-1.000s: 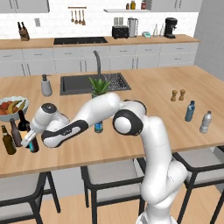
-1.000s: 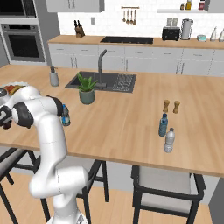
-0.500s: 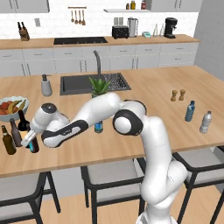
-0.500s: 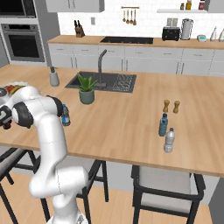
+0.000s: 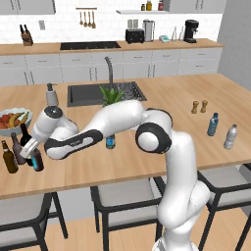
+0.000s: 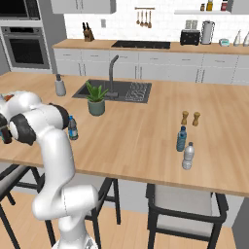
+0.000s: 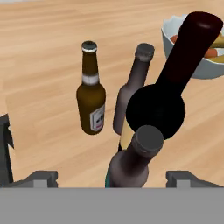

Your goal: Move the plastic bottles in the middle to the plastics group, and the glass bottles in the middle to the glass group.

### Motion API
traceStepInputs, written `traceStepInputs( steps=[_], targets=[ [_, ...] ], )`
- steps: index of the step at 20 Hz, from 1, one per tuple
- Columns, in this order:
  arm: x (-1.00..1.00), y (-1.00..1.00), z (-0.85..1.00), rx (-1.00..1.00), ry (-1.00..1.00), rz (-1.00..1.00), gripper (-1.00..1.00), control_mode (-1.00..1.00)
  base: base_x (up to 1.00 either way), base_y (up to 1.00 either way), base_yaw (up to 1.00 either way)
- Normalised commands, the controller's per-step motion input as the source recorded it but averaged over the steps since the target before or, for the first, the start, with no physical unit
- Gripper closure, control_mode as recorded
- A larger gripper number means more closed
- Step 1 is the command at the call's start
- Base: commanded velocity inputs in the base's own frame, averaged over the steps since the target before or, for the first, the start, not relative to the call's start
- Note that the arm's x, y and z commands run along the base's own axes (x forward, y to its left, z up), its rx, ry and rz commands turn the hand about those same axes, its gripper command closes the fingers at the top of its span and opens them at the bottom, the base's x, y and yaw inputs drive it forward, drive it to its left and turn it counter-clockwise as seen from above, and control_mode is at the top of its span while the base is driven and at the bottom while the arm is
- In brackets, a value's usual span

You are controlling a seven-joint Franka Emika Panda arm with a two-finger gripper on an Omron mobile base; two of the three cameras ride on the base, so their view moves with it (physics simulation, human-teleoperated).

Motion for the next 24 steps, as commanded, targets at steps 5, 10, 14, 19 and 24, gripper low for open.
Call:
traceStepInputs(
  steps=[5, 10, 14, 19, 24],
  targets=[
    [-0.15, -0.73, 0.27, 0.03, 0.0, -0.16, -1.0, -1.0, 0.0, 0.0, 0.0],
    [-0.13, -0.95, 0.02, 0.04, -0.02, -0.17, -1.0, -1.0, 0.0, 0.0, 0.0],
    [-0.03, -1.0, 0.0, 0.16, -0.04, -0.12, -1.0, -1.0, 0.0, 0.0, 0.0],
    [0.01, -1.0, 0.14, 0.04, 0.0, -0.15, -1.0, -1.0, 0.0, 0.0, 0.0],
    [0.08, -0.99, 0.53, -0.01, 0.1, -0.29, -1.0, -1.0, 0.0, 0.0, 0.0]
  ],
)
